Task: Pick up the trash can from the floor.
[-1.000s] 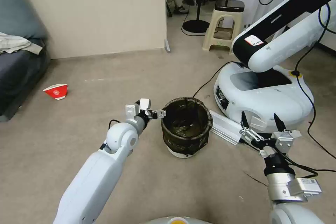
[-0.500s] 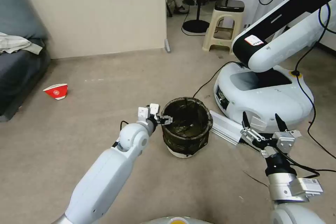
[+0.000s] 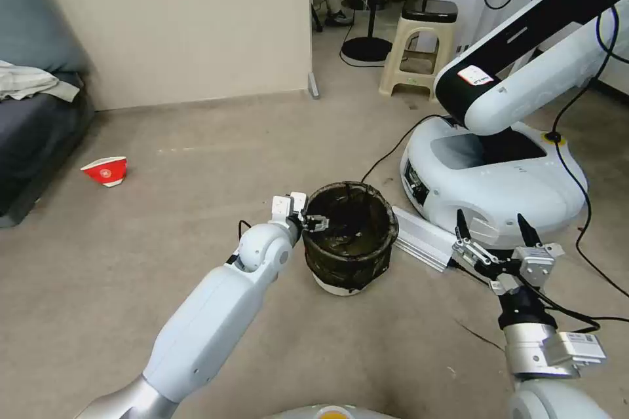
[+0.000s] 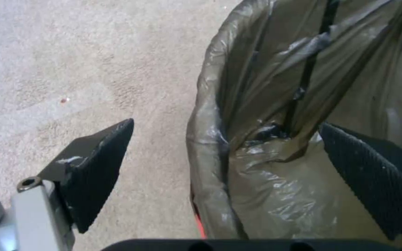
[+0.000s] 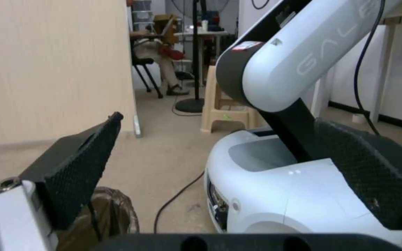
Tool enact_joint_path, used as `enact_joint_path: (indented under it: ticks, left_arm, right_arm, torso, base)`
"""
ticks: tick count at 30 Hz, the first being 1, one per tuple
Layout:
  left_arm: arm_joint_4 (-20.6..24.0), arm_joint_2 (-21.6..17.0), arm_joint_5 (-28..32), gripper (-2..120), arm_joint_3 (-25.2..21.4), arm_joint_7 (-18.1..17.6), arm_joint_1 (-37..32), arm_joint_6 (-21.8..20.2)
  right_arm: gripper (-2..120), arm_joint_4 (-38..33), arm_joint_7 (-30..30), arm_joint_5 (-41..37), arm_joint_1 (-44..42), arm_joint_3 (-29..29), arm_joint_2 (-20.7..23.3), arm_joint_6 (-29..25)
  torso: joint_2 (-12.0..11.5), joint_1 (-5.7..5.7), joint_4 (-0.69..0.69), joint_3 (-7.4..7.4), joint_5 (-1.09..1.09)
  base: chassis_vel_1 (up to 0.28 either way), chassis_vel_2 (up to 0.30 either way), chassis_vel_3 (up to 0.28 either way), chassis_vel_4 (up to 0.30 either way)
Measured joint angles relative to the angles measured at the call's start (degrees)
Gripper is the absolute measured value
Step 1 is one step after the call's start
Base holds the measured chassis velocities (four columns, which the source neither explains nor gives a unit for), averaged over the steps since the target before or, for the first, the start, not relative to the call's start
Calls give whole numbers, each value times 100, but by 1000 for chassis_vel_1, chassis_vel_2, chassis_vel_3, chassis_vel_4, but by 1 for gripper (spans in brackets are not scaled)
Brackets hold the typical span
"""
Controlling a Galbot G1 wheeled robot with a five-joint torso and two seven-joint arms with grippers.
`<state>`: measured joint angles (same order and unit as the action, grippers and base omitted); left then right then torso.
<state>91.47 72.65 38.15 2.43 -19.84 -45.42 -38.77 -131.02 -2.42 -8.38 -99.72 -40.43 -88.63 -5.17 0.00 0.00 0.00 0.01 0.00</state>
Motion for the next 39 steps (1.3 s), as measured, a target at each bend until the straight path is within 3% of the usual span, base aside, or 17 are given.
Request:
enact_joint_path:
  ticks: [13,20,24,39]
  left_arm:
    - [-275,44,3,98,108,-42,121,-27]
    - [-314,33,-1,92,108,-52,70,-72]
    - [-316,31,-5,81,100,-57,49,-97]
    - [-463,63,-97,24,96,-77,6,-117]
  right_arm:
    - [100,31,25,0,19,-9,-14,0]
    - [100,32,38,2,21,-9,-18,0]
    - [100,32,43,3,23,-9,-17,0]
    - [100,47,46,12,16,-8,-20,-23]
  torso:
    - [0,0,0,-1,0]
    - [0,0,0,-1,0]
    - [0,0,0,-1,0]
    - [1,-1,1,-2,2]
  base:
    - [0,0,0,0]
    - [0,0,0,0]
    - [0,0,0,0]
    - [0,0,0,0]
